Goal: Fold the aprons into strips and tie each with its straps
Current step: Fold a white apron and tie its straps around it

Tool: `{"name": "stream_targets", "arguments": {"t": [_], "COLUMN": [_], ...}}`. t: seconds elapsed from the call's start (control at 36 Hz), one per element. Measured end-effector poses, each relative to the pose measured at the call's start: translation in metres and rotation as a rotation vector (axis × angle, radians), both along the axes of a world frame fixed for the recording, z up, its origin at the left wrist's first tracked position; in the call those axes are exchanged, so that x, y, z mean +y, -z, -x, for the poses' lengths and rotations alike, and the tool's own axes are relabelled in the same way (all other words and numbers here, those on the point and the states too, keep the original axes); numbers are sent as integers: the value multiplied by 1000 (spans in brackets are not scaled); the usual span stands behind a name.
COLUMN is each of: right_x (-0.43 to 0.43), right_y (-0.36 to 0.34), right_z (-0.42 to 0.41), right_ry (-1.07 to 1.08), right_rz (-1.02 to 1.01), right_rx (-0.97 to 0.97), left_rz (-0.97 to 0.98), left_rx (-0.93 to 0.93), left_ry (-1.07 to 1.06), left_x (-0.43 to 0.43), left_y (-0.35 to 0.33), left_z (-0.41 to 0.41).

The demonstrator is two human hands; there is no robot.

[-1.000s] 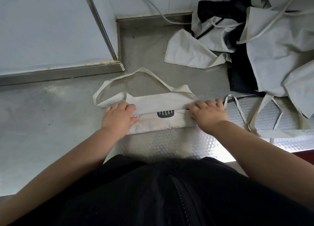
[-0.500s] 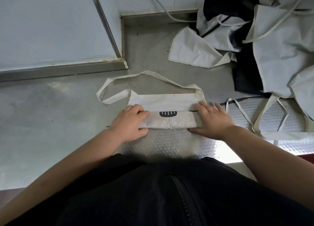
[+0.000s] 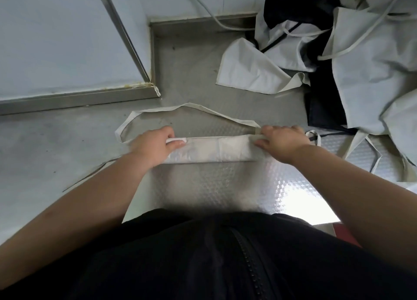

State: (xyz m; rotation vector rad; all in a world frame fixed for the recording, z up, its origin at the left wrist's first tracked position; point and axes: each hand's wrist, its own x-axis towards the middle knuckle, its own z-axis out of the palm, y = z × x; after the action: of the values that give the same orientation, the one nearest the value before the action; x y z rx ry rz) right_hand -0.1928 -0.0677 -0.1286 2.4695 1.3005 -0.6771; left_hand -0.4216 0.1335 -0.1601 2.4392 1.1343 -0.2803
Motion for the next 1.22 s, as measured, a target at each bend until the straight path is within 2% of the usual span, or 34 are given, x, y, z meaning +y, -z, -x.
{"name": "stream_targets", "arguments": {"t": [0.08,0.17,0.25,0.31,0.36,0.44,0.5,0.58,0.67,0.78,0.81,0.86,0.89,0.94,1.0,1.06,1.14,1.22], "right_x": [2,6,9,8,6,0,-4,-8,-4,3,6,9,11,11,11,10,8,7], "right_y": [10,15,11,9,12,24,32,36,29,19,17,17,17,19,22,23,25,27], "right_z": [-3,1,10,19,32,48,53,52,52,55,57,59,60,61,58,56,54,53], "right_ry": [23,61,66,-2,-85,-130,-148,-176,-108,-67,-70,-80,-80,-61,-41,-26,-8,3], "right_rz": [18,46,37,-63,-154,-192,-160,-103,-127,-159,-162,-164,-170,-194,-224,-246,-277,-281], "right_rx": [-37,-65,-114,-187,-162,14,55,46,83,55,32,-9,-7,39,92,141,185,200], "left_rz": [26,-62,-377,-555,-496,-153,-131,-187,-180,-329,-370,-442,-417,-102,304,514,620,564], "left_rx": [-104,-124,-109,-223,-293,-81,23,78,139,192,112,-183,-311,-480,-504,-576,-676,-736], "left_ry": [-50,-65,50,201,409,497,464,399,287,63,-26,-259,-411,-795,-1206,-1443,-1534,-1394], "left_x": [-1,-4,-15,-30,-50,-78,-82,-73,-66,-64,-66,-73,-77,-80,-78,-70,-60,-68], "left_y": [3,4,8,11,13,10,18,23,20,10,8,3,-4,-6,-4,-2,0,-2], "left_z": [-2,-2,-2,-6,-12,-17,-11,2,19,39,43,43,38,22,4,-7,-14,-23]}}
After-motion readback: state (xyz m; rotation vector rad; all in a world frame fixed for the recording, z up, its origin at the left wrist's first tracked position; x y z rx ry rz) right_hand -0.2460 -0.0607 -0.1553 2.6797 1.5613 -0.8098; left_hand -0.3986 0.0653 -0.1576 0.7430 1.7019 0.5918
